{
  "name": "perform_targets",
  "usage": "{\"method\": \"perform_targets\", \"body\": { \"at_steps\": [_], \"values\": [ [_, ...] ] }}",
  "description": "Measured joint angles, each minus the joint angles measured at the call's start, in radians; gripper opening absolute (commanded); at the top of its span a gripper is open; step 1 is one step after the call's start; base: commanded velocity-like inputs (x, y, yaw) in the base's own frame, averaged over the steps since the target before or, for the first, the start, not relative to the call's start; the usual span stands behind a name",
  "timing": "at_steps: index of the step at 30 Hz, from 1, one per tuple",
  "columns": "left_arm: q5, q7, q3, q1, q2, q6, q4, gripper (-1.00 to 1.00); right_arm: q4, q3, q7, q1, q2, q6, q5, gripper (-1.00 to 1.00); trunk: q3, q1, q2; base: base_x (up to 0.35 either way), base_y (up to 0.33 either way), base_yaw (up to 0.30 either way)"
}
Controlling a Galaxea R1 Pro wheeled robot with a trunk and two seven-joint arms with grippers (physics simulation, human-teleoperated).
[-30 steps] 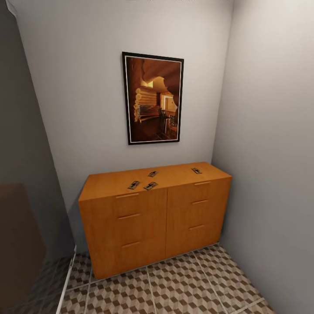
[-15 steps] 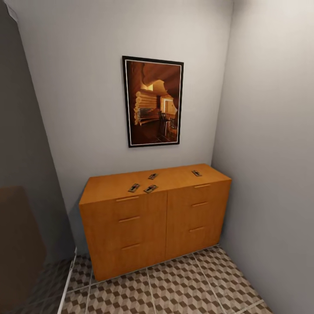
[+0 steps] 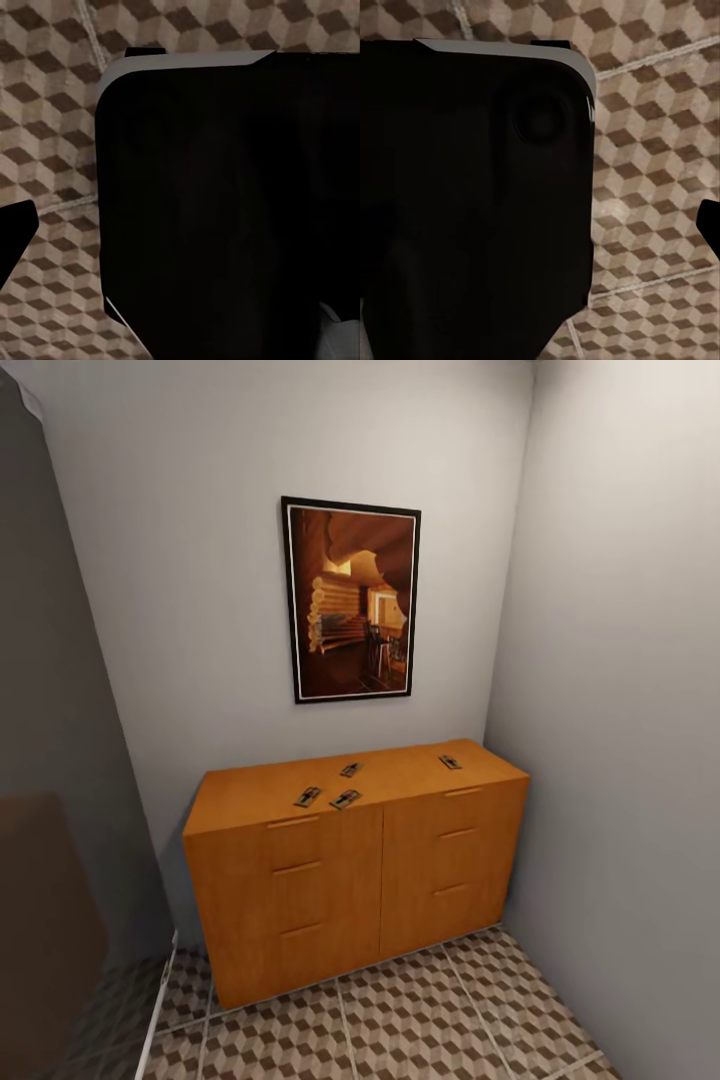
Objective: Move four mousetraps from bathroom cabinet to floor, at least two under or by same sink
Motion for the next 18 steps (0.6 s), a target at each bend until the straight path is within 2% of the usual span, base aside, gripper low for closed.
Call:
{"method": "perform_targets", "body": {
  "at_steps": [18],
  "values": [
    [0.0,0.0,0.0,0.0,0.0,0.0,0.0,1.0,0.0,0.0,0.0,0.0,0.0,0.0,0.0,1.0,0.056,-0.069,0.126,0.0,0.0,0.0]
  ]
}}
